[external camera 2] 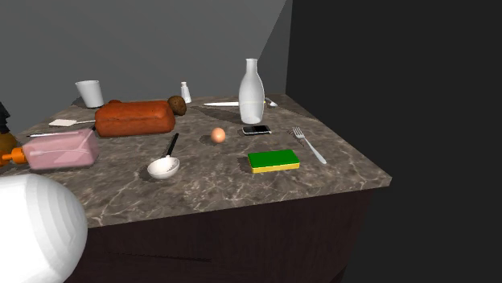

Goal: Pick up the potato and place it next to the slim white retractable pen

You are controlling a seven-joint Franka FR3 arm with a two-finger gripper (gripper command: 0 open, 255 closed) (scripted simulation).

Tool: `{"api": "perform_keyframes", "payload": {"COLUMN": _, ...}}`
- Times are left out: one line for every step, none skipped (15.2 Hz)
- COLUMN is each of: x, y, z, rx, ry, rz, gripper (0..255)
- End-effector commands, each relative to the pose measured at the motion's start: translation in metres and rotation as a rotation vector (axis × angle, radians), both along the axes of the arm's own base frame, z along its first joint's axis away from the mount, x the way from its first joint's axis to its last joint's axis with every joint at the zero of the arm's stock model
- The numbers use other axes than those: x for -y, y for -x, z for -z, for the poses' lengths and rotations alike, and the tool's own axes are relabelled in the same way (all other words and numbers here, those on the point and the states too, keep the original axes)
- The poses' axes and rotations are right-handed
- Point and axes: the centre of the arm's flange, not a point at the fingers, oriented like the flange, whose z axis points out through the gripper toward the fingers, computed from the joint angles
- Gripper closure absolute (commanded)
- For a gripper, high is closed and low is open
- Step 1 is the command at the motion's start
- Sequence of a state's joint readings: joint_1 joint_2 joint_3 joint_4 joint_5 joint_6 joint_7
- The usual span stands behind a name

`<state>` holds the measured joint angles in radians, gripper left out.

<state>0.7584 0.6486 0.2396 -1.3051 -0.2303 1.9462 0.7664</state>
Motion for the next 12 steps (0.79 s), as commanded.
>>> {"api": "perform_keyframes", "payload": {"x": 0.0009, "y": 0.0003, "z": 0.0186, "rx": -0.010, "ry": 0.011, "rz": -0.001, "gripper": 255}}
{"api": "perform_keyframes", "payload": {"x": 0.0009, "y": 0.0003, "z": 0.0266, "rx": -0.010, "ry": 0.011, "rz": -0.001, "gripper": 255}}
{"api": "perform_keyframes", "payload": {"x": 0.0009, "y": 0.0004, "z": 0.0266, "rx": -0.010, "ry": 0.011, "rz": -0.001, "gripper": 255}}
{"api": "perform_keyframes", "payload": {"x": 0.0009, "y": 0.0003, "z": 0.0266, "rx": -0.010, "ry": 0.011, "rz": -0.001, "gripper": 255}}
{"api": "perform_keyframes", "payload": {"x": 0.0009, "y": 0.0003, "z": 0.0266, "rx": -0.010, "ry": 0.011, "rz": -0.001, "gripper": 255}}
{"api": "perform_keyframes", "payload": {"x": 0.0009, "y": 0.0003, "z": 0.0266, "rx": -0.010, "ry": 0.011, "rz": -0.001, "gripper": 255}}
{"api": "perform_keyframes", "payload": {"x": 0.0009, "y": 0.0003, "z": 0.0266, "rx": -0.010, "ry": 0.011, "rz": -0.001, "gripper": 255}}
{"api": "perform_keyframes", "payload": {"x": 0.0008, "y": 0.0003, "z": 0.0266, "rx": -0.010, "ry": 0.011, "rz": -0.001, "gripper": 255}}
{"api": "perform_keyframes", "payload": {"x": 0.0009, "y": 0.0003, "z": 0.0266, "rx": -0.010, "ry": 0.011, "rz": -0.001, "gripper": 255}}
{"api": "perform_keyframes", "payload": {"x": 0.0008, "y": 0.0003, "z": 0.0266, "rx": -0.010, "ry": 0.011, "rz": -0.001, "gripper": 255}}
{"api": "perform_keyframes", "payload": {"x": 0.0007, "y": -0.0006, "z": 0.0255, "rx": -0.010, "ry": 0.010, "rz": 0.000, "gripper": 0}}
{"api": "perform_keyframes", "payload": {"x": 0.0007, "y": 0.0025, "z": 0.0270, "rx": -0.010, "ry": 0.011, "rz": 0.000, "gripper": 0}}
